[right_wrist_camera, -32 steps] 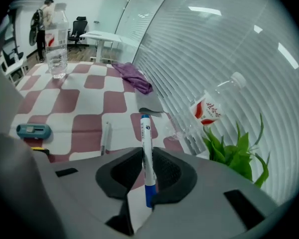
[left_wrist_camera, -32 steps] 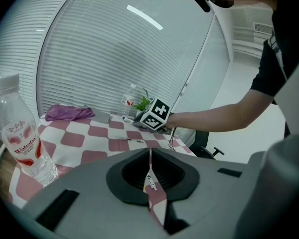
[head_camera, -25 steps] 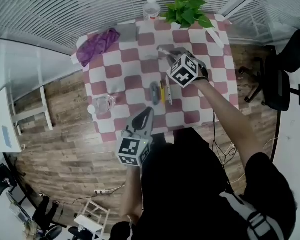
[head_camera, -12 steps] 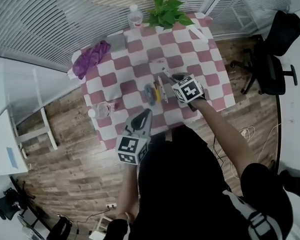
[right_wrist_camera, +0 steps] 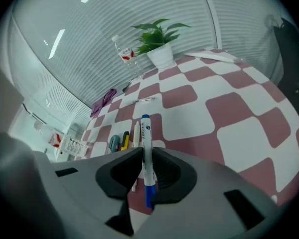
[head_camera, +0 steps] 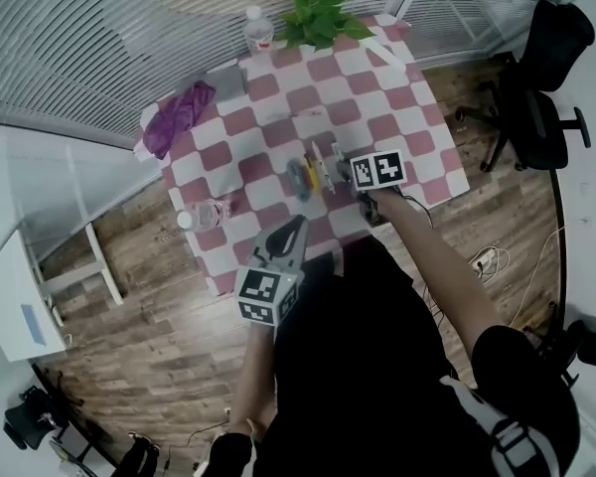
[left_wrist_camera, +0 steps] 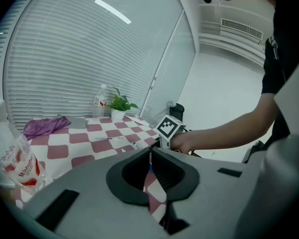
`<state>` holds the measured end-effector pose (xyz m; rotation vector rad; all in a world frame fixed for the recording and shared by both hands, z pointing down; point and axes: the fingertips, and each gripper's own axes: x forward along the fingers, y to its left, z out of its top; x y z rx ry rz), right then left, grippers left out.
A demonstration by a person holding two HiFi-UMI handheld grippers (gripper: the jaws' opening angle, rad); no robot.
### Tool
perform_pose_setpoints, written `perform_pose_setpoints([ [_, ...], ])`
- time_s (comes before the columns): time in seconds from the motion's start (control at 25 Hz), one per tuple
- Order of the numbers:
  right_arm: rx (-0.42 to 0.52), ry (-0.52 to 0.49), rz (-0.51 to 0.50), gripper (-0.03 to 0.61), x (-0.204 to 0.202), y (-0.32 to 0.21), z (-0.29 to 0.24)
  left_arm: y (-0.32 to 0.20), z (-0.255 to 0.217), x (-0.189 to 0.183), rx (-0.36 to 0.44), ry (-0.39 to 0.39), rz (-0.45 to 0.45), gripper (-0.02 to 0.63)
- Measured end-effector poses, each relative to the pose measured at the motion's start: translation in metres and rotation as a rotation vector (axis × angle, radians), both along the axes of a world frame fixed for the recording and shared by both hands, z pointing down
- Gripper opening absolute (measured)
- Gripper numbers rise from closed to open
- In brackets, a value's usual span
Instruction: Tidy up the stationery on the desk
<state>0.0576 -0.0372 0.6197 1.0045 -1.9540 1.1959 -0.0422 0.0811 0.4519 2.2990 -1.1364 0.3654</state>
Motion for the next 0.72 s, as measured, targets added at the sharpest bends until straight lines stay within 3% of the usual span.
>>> perform_pose_setpoints([
  [0.56, -0.039, 0.030, 0.100, 0.085, -0.003, -0.005, 0.020, -0.001, -0.002, -0.014, 0.004, -0.002, -0.022, 0.035],
  [0.72, -0.031, 0.019, 0.109, 0.114, -0.002, -0.006, 0.018, -0.002, -0.003, -0.014, 0.003, -0.004, -0.019, 0.035],
])
